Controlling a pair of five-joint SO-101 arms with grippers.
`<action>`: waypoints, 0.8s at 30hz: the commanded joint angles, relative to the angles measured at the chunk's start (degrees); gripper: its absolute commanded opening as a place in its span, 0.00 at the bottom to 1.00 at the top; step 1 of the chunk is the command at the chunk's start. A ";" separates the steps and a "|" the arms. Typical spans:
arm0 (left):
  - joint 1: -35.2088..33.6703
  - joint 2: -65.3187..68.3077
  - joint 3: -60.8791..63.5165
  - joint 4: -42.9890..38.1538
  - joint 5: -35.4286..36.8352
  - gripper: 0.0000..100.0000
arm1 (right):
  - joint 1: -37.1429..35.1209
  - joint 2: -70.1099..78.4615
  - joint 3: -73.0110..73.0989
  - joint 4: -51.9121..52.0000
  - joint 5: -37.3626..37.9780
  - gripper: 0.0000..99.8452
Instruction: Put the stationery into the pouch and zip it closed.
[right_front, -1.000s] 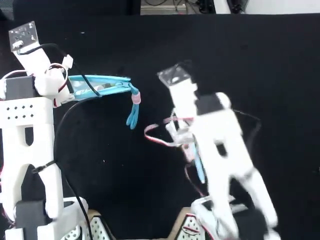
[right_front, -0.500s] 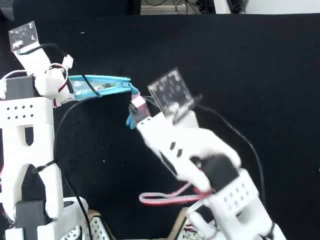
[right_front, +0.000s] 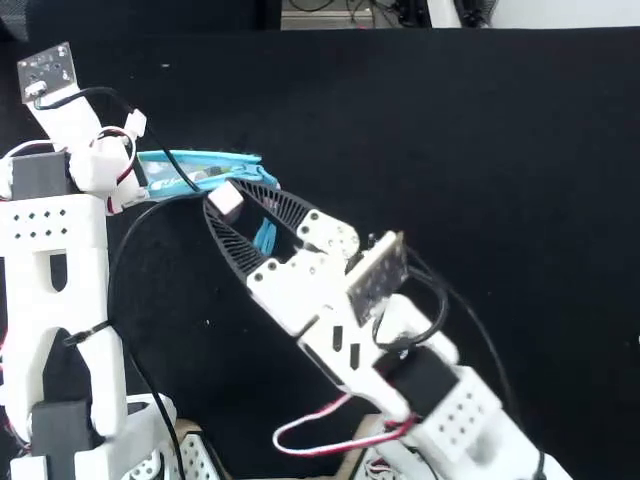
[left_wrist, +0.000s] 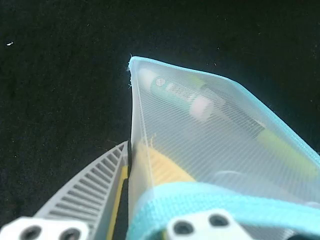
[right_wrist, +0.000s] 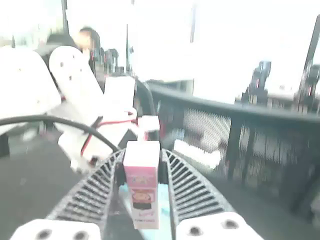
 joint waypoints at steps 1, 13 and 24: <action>-0.48 0.70 0.92 -0.26 -0.44 0.03 | -0.35 1.10 6.20 -18.29 0.00 0.01; -0.48 0.70 0.92 -0.18 -0.44 0.03 | 7.65 8.04 6.37 -29.27 -0.35 0.01; -0.48 0.70 0.92 -0.09 -0.44 0.03 | 8.35 24.84 -3.38 -29.27 -0.44 0.01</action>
